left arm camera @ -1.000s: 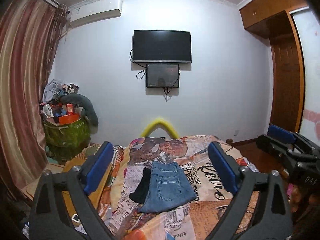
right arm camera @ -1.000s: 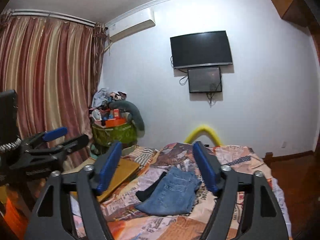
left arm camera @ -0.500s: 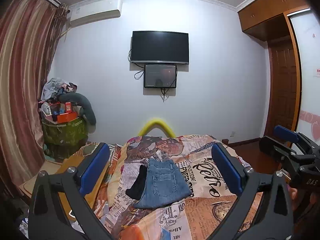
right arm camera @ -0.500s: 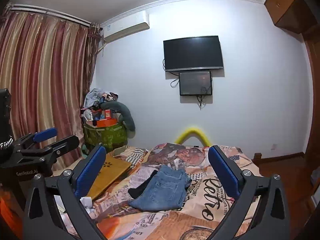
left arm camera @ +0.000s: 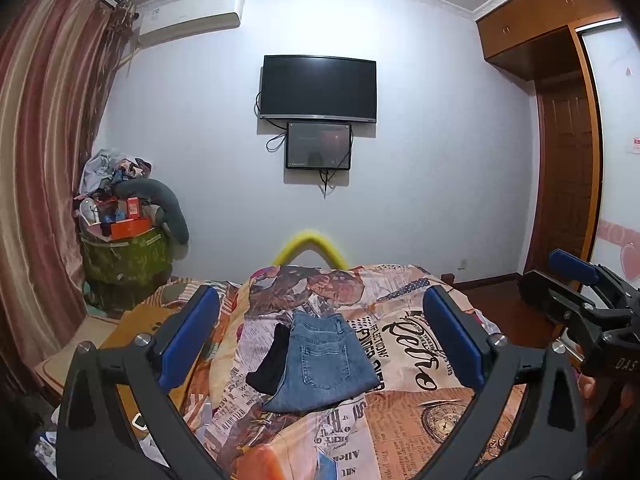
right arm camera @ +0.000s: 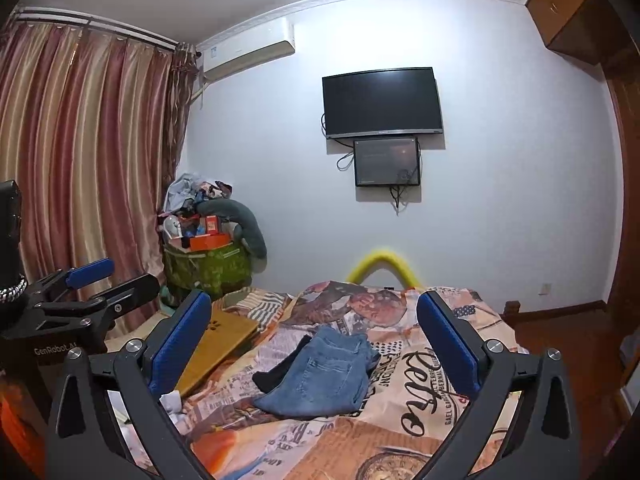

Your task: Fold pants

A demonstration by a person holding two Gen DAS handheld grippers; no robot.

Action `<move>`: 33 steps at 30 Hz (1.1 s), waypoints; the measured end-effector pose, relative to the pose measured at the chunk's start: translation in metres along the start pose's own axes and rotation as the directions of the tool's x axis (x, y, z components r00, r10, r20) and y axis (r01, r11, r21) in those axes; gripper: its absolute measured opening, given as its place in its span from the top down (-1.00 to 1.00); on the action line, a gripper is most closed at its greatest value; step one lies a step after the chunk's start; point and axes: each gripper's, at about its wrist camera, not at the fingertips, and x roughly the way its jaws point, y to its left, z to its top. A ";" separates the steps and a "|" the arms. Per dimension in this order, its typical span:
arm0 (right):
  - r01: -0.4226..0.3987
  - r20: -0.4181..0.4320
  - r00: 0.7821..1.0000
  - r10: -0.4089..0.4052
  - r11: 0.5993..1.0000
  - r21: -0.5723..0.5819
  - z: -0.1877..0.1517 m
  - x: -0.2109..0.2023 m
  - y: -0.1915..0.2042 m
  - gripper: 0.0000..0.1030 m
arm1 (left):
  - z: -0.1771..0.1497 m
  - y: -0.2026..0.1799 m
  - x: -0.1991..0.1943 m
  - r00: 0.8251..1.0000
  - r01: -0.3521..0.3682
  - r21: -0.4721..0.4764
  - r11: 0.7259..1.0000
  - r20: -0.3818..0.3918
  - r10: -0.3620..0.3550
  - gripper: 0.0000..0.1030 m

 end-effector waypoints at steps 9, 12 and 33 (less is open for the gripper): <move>0.007 -0.004 1.000 -0.007 1.000 0.001 0.001 -0.003 0.000 -0.99 | -0.001 -0.001 0.002 1.000 0.004 0.003 1.000 -0.003 -0.004 -1.00; 0.009 -0.007 1.000 -0.009 1.000 0.003 0.001 -0.003 -0.001 -0.99 | -0.001 -0.001 0.004 1.000 0.011 0.001 1.000 -0.009 -0.011 -1.00; 0.007 -0.013 1.000 -0.007 1.000 0.001 0.001 -0.006 -0.004 -0.99 | -0.003 -0.001 0.006 0.998 0.050 0.017 0.999 -0.033 -0.049 -1.00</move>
